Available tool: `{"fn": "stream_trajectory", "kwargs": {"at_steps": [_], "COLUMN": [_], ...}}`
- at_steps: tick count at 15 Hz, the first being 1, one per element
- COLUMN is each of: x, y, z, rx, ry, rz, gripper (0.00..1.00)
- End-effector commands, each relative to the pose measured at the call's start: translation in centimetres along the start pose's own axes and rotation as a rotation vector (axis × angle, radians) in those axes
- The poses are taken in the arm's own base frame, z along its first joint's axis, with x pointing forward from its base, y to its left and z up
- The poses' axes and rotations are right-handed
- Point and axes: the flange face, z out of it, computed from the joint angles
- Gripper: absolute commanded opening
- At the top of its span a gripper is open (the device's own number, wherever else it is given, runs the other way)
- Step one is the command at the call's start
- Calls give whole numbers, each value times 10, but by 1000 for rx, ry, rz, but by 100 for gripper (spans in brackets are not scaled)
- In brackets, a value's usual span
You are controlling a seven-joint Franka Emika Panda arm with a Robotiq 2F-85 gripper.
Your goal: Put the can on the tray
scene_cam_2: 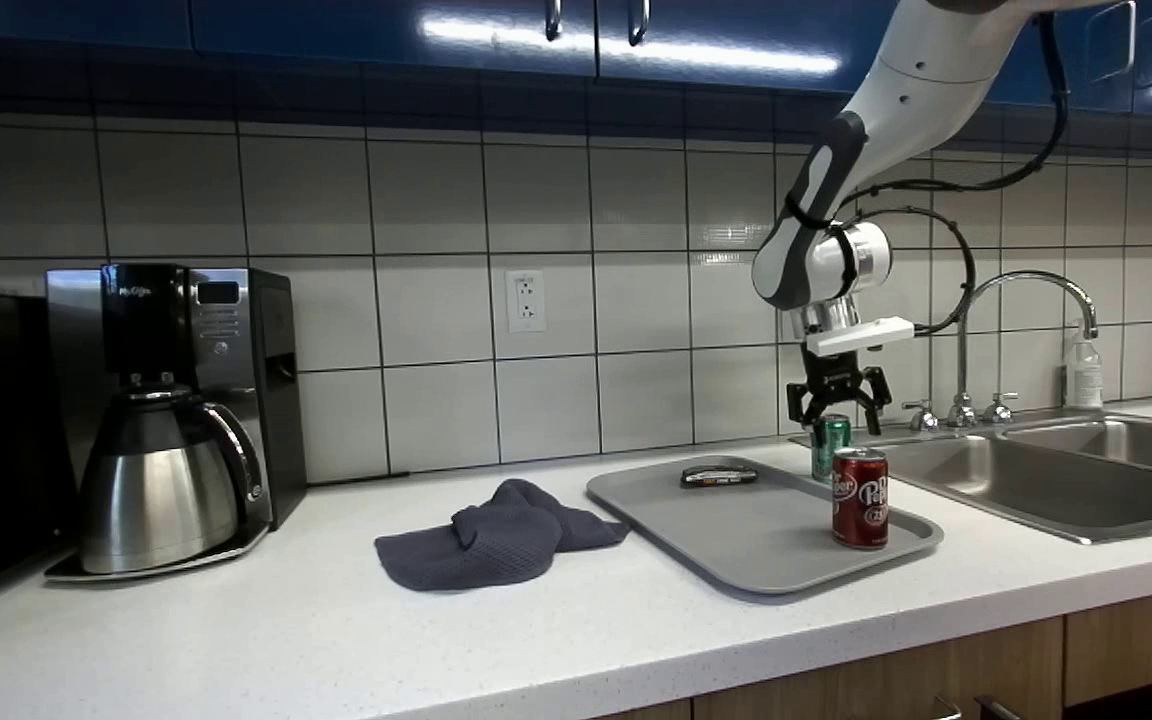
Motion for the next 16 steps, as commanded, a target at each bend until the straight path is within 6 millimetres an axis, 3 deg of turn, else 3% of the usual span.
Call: {"fn": "stream_trajectory", "kwargs": {"at_steps": [1,9,10,11,15,16], "x": [14,23,23,24,25,24], "y": [-5,-4,-5,-5,-5,-5], "z": [-2,2,2,2,1,0], "rx": [-2,-3,-3,-3,-3,-1], "ry": [-15,-25,-25,-24,-21,-22], "rz": [17,11,9,8,4,2], "gripper": [100,100,75,74,42,40]}}
